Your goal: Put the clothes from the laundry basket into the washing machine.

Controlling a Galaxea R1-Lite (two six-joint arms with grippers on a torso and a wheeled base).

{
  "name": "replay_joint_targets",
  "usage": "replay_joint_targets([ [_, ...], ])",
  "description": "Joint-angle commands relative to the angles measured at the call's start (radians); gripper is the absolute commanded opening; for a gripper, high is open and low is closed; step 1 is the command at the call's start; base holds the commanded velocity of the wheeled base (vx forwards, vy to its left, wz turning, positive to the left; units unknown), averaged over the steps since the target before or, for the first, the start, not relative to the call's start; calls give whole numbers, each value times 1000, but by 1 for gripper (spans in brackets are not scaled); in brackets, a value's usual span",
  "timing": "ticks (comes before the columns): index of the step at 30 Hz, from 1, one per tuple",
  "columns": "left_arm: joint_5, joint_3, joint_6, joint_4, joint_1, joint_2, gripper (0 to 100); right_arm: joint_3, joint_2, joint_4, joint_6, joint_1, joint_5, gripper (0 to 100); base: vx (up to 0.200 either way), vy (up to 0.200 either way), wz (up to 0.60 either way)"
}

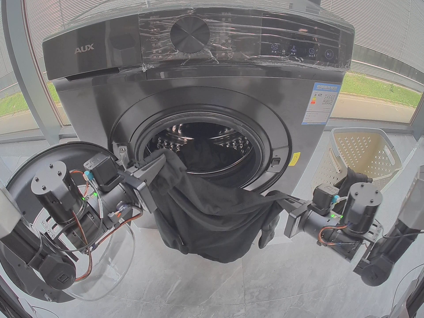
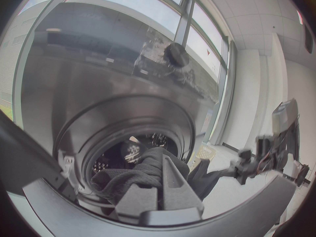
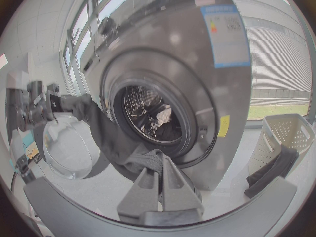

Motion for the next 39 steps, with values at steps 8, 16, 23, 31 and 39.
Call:
replay_joint_targets([
  [8,3,89,8,-35,20,166,0,20,-236,-6,-1,8,22,0,0,0,0],
  [16,-5,128,59,-37,0,231,0,15,-227,-7,1,8,21,0,0,0,0],
  [23,-11,158,51,-35,-35,234,100,17,-227,-7,1,8,21,0,0,0,0],
  [31,-6,178,62,-37,-101,301,100,17,-218,-7,1,23,19,0,0,0,0],
  [39,-9,125,54,-35,-141,351,100,18,-218,-7,1,28,16,0,0,0,0],
])
